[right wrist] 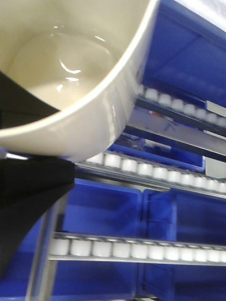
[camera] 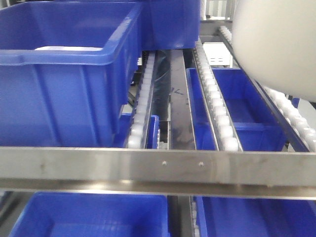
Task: Move white bin to right shelf second layer
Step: 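Carry the bin up to the shelf's roller-track layer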
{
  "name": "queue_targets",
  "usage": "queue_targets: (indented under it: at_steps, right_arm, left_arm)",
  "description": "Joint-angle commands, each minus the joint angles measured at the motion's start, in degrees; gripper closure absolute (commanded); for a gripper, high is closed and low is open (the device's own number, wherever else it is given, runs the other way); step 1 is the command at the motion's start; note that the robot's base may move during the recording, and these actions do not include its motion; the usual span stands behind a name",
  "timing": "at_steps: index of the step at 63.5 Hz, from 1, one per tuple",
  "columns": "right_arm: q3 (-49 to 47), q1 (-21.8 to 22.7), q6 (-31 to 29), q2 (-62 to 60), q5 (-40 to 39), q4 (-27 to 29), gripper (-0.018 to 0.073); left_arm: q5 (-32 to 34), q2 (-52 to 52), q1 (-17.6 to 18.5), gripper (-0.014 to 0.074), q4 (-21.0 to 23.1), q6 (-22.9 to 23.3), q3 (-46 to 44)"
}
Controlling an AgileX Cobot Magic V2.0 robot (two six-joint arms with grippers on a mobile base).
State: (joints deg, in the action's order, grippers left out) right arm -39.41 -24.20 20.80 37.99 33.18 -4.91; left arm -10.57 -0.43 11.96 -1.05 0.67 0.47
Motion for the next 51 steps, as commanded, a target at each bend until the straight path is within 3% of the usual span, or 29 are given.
queue_targets:
  at_steps: [1, 51]
  right_arm:
    - [-1.79, 0.29, -0.09, -0.25, -5.27, -0.46, 0.0504]
    - [-1.79, 0.29, -0.09, -0.25, -5.27, -0.46, 0.0504]
  left_arm:
    - [4.95, -0.79, 0.13, 0.0512, -0.02, 0.26, 1.56]
    - [4.95, -0.79, 0.13, 0.0512, -0.02, 0.26, 1.56]
